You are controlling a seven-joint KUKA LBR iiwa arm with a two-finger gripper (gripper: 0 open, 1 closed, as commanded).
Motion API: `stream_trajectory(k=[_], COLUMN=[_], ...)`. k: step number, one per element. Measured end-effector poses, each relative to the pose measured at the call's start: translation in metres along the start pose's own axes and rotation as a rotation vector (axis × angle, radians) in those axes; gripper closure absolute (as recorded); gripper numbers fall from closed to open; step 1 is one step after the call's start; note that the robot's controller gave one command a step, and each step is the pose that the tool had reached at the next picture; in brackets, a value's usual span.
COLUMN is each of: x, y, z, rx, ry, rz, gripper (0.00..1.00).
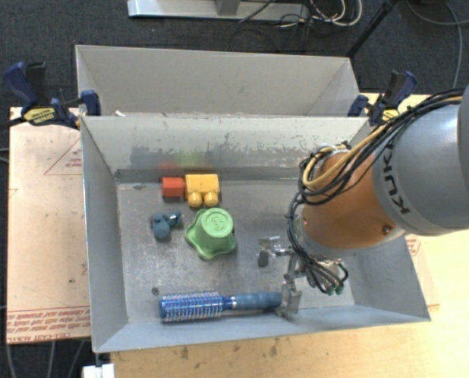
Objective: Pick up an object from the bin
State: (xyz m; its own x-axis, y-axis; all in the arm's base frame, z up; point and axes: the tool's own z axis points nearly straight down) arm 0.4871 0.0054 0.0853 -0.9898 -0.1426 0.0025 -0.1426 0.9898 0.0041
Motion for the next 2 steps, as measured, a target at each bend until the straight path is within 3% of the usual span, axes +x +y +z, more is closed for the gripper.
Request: stream_trajectory(k=[1, 2], x=[-0.007, -0.0032], y=[0.0416, 0.0411], z=[0.0135, 0.0153], rx=[0.005, 0.004], ry=[-0.017, -0.004], rz=[-0.103, -0.101], gripper=[0.0, 1.0])
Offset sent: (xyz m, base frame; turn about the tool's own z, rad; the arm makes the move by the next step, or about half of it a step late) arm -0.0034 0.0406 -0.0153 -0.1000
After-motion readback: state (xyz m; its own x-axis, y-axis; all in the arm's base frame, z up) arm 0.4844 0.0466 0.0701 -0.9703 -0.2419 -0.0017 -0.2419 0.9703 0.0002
